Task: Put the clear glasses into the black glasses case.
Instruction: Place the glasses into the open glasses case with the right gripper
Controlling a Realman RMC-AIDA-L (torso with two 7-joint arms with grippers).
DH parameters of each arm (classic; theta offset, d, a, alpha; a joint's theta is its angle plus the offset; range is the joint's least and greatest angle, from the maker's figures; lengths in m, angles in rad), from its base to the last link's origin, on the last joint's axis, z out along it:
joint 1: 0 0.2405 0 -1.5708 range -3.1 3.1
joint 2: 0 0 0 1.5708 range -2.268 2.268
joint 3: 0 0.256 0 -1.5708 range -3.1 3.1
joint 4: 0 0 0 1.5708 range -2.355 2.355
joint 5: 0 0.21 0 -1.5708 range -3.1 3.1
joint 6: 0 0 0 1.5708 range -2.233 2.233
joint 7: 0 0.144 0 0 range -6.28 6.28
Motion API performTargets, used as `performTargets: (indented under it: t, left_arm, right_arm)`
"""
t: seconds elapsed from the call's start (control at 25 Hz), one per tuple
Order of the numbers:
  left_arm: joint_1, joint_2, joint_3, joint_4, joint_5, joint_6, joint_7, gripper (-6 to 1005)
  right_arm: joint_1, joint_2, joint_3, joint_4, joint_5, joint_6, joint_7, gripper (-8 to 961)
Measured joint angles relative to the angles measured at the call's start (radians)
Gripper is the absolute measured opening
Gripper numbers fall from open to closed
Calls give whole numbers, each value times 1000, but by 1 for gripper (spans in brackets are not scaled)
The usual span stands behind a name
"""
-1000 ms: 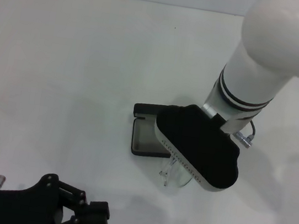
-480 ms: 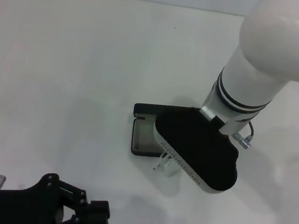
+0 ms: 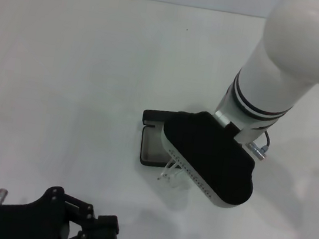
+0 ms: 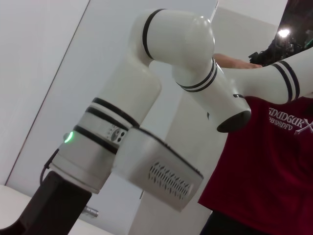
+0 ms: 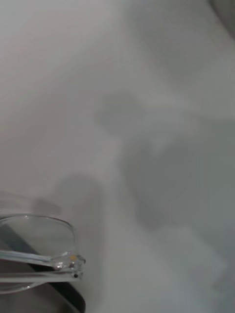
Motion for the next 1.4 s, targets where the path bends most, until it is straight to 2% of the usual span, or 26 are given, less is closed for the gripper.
performTargets:
  t: [0.28, 0.68, 1.4]
  left_arm:
    - [-1, -5, 0, -1, -5, 1, 12, 105]
    - [-2, -13, -3, -1, -3, 2, 18, 106]
    - [0, -12, 3, -34, 0, 3, 54, 107]
  right_arm:
    - [-29, 0, 46, -90, -6, -32, 131, 110]
    - [6, 0, 61, -102, -15, -33, 338, 108]
    - [32, 0, 47, -109, 9, -135, 423, 107]
